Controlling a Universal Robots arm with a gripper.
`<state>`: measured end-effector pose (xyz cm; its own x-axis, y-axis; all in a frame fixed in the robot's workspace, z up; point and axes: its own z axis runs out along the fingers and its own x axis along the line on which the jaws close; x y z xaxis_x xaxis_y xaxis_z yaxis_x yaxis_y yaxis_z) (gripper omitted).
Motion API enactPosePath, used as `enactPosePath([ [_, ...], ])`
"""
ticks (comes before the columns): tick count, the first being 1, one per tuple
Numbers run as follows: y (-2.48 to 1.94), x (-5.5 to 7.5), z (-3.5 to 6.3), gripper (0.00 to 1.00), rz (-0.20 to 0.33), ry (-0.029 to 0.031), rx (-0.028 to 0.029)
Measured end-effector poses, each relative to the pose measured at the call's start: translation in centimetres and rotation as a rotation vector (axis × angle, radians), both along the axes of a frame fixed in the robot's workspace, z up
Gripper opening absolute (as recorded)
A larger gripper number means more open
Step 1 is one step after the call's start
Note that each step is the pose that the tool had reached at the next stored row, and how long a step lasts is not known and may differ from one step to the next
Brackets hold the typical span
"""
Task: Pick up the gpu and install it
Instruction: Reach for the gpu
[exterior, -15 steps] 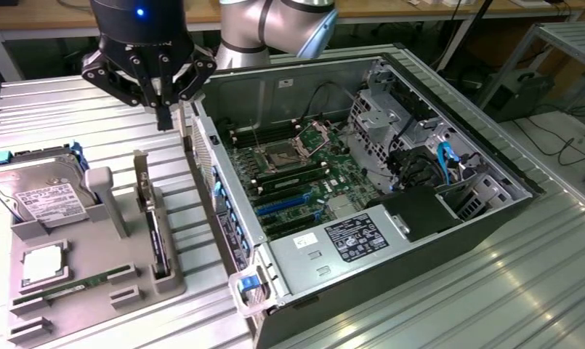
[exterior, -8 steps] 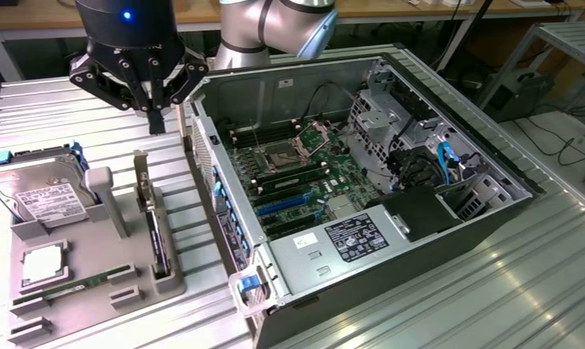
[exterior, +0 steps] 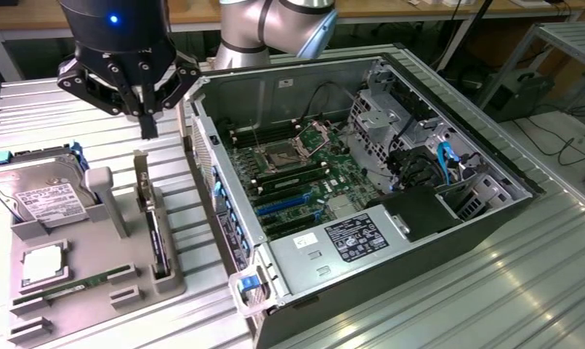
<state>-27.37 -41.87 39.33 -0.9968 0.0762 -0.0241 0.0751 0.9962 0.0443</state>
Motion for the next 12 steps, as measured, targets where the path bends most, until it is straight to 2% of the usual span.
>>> enactPosePath([
  [12,-0.72,-1.08,0.0,0.11,0.0,0.0,0.0],
])
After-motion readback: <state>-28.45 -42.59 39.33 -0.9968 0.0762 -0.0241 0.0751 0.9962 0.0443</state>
